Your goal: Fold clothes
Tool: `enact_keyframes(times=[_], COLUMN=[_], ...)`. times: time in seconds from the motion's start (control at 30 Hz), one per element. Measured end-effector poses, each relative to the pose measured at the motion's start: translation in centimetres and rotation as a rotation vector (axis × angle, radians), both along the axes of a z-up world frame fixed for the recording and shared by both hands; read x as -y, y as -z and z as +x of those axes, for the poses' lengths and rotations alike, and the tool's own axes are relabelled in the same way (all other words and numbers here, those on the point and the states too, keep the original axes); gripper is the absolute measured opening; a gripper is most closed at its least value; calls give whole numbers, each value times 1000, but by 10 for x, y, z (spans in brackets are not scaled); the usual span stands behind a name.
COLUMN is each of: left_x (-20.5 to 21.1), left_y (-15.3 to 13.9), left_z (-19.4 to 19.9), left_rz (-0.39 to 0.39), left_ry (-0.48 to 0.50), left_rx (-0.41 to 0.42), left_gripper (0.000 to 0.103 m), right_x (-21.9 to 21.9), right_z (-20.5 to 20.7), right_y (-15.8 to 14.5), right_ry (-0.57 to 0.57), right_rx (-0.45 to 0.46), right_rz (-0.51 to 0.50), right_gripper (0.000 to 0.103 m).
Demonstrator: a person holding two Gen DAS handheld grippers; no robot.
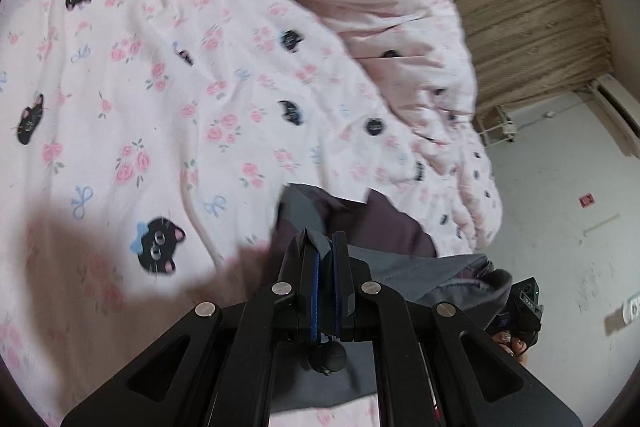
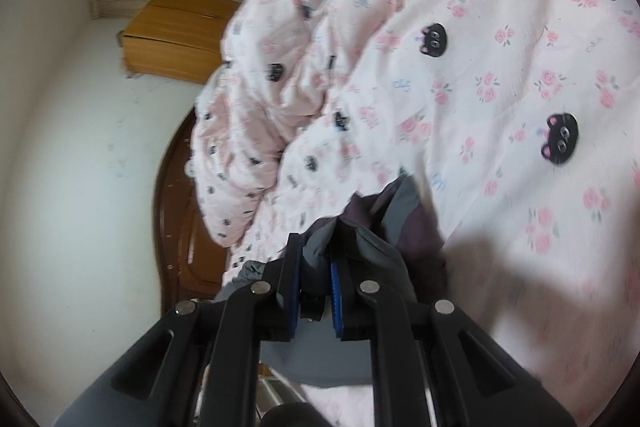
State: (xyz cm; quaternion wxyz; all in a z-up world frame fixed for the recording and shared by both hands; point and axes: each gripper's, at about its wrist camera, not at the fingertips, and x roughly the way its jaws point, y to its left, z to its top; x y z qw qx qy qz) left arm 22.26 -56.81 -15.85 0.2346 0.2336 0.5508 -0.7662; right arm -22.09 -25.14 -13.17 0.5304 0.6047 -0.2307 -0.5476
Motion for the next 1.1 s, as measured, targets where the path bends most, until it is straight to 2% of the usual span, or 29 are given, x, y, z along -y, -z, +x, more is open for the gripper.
enact_keyframes(times=[0.1,0.3,0.47,0.6,0.67,0.73,0.83,0.93,1.0,1.03,1.07,1.1], left_x=[10,20,30,34,32,30,25,14,0,-8,-16,-26], left_y=[18,42,50,38,23,8,-14,-33,-46,-50,-53,-53], left_z=[-6,-6,10,28,37,48,65,53,34,24,13,-1], left_rz=[38,91,240,255,204,144,44,-41,-122,-161,-195,-220], left_ry=[-19,-53,-93,-128,-177,-224,-290,-220,-149,-110,-70,-28], left_rx=[23,-7,-102,-173,-136,-118,-125,-80,-30,-8,14,30], left_gripper=[6,7,14,19,26,62,65,65,65,65,65,65], right_x=[21,47,55,59,60,61,59,59,59,59,58,56], right_z=[-10,-15,-14,-13,-12,-12,-14,-10,-8,-6,-4,-3], right_y=[21,58,64,57,51,43,29,15,5,-1,-7,-14], right_ry=[-2,-24,-43,-46,-49,-44,-31,-34,-36,-26,-9,4], right_rx=[6,-3,-36,-64,-87,-122,-150,-200,-233,-257,-286,-314], right_rz=[72,186,220,221,224,237,227,229,231,232,234,232], right_gripper=[13,13,14,15,15,16,21,26,42,60,72,73])
